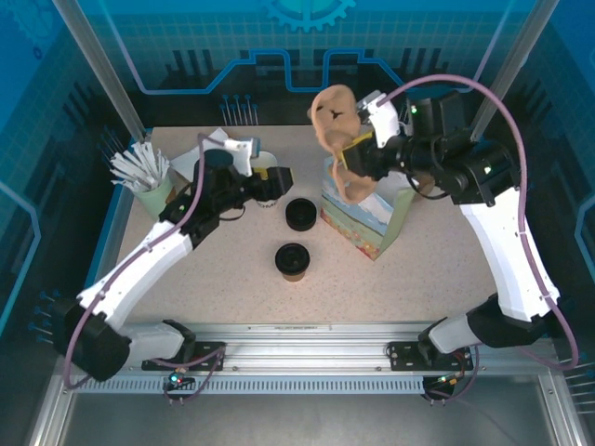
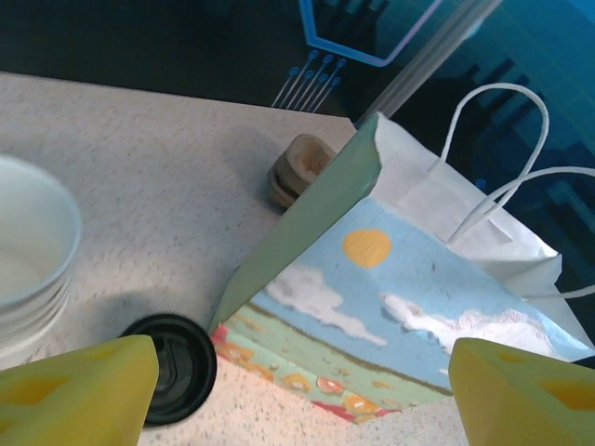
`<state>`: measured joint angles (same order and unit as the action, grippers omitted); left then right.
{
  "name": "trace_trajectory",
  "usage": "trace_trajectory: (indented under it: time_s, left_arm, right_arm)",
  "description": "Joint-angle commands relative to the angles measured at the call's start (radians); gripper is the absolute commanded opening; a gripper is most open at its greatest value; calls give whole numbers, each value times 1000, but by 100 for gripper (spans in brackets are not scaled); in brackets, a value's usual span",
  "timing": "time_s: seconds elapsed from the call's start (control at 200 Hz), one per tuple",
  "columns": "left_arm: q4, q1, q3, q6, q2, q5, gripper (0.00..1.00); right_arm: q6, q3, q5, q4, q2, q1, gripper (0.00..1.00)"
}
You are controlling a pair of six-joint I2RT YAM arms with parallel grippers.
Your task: Pack the takeout coffee
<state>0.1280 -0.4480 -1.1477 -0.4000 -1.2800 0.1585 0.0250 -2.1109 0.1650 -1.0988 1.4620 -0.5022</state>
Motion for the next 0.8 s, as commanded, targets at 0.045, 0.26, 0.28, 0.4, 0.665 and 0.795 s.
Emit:
trace_trajectory:
  time_s: [0.045,0.26,0.28,0.4,0.665,0.795]
  left_arm:
    - [13,-6,-183,182,-139,126,82]
    - [182,-21,-473,314,-375,196,80]
    - [201,-25,-500,328,-397,196,80]
    - [314,-47,-650,402,-513,197,80]
    - [510,-65,-954,461,-726,198,66]
    - [555,-70,-1050,474,-790,199,60]
  right_arm:
    - [25,-66,78,-1,27,121,30]
    - [66,-74,95,26,40,266,30]
    - [67,-74,92,25,41,277,30]
    - [56,-74,46,5,57,313,30]
    - [37,-36,10,-2,83,323,30]
    - [32,-22,-1,-4,87,326,30]
